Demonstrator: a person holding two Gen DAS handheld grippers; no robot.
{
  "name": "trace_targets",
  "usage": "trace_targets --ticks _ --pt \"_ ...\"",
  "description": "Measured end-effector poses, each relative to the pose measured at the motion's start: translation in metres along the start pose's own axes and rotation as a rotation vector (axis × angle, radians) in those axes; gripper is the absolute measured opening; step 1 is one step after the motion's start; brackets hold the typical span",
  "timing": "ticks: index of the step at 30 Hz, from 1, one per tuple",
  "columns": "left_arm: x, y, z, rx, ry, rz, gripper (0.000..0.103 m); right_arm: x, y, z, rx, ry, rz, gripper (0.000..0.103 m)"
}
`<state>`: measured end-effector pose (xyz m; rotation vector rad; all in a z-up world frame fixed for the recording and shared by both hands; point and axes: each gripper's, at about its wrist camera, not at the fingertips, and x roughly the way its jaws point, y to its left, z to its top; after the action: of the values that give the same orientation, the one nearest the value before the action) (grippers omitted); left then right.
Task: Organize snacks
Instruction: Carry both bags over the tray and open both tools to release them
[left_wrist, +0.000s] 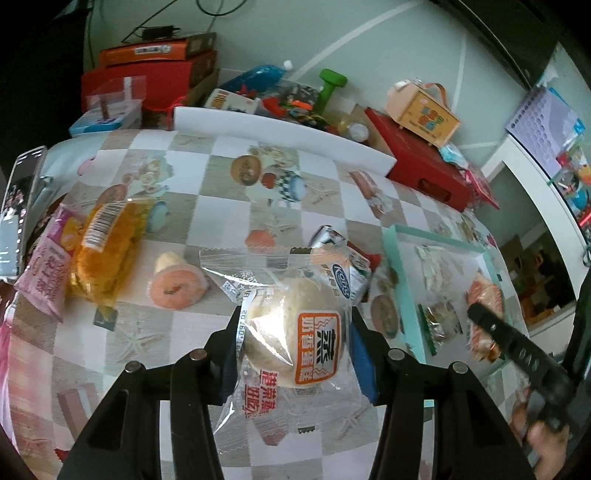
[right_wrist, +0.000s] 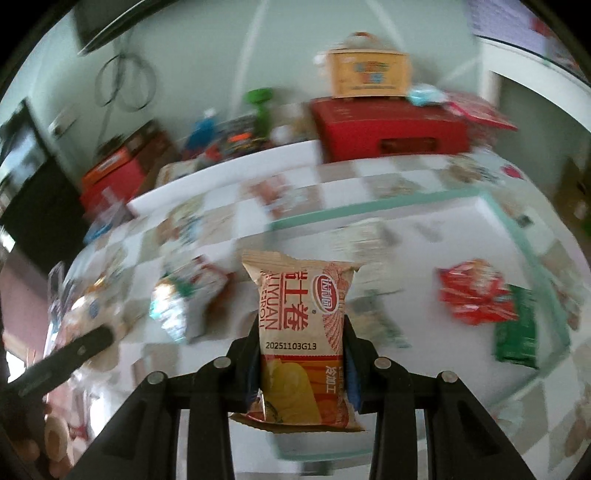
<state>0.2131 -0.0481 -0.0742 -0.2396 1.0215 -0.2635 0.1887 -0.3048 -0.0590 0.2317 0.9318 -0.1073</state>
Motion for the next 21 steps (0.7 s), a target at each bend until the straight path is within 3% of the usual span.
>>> trace_targets --ticks 11,21 --pt "0.020 -0.046 -0.002 0.072 0.060 -0.048 0.053 0.000 -0.094 0.006 0.225 -0.005 -0.079 0.038" --pt "0.049 -0.118 0.023 0.184 0.106 -0.129 0.053 0.003 -0.113 0.024 0.283 -0.045 -0.048 0.039"
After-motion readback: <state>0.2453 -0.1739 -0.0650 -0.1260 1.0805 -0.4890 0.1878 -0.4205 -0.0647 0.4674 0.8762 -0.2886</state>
